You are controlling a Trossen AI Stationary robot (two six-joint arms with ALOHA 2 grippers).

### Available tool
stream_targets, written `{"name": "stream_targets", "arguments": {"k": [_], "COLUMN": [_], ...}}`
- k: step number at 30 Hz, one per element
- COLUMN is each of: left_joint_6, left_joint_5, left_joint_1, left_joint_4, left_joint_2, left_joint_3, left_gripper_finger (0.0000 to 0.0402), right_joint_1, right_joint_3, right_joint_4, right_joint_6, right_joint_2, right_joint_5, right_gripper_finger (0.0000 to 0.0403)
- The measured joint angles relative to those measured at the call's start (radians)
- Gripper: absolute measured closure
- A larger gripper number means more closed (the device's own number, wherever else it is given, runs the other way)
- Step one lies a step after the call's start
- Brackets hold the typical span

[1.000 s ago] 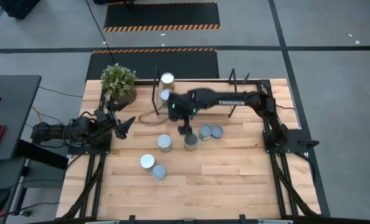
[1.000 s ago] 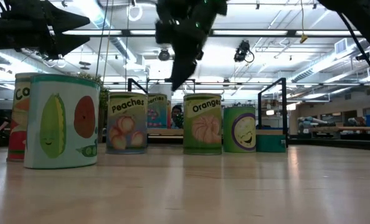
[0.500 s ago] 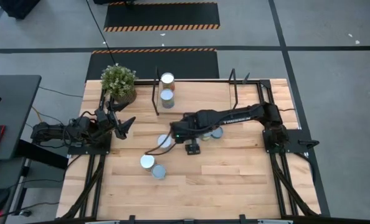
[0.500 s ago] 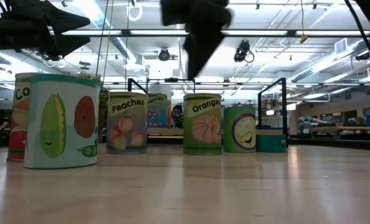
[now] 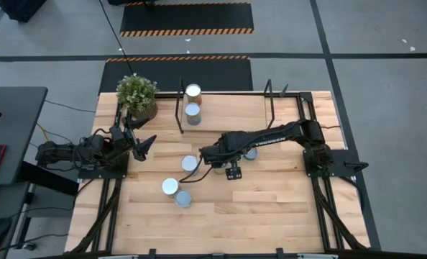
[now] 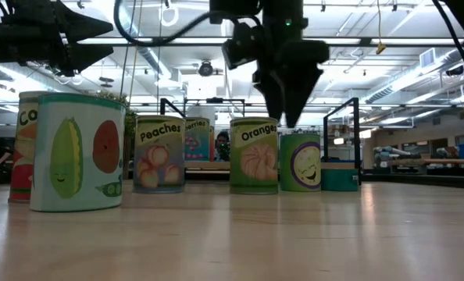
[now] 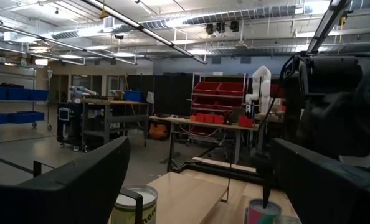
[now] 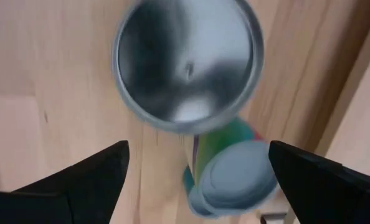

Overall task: Pick and place cans onto a shelf
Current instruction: Put the canned oranges on the shelf

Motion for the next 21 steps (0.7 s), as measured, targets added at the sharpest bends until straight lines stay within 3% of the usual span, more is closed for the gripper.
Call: {"name": "stream_targets", "arguments": {"k": [21], "left_joint_6": [0.0], "left_joint_5": [0.0], "left_joint_1": [0.0], "left_joint_4": [0.001], "left_joint_2": [0.0], "left_joint_3": [0.0], "left_gripper_finger": [0.001], "right_joint_1": [-0.024], "right_joint_3": [-0.104], "right_joint_4": [0.282], "right_joint_6": [-0.1], "right_joint_2": [0.0], "right_joint_5": [-0.076], "right_gripper_finger": [0.0019]}}
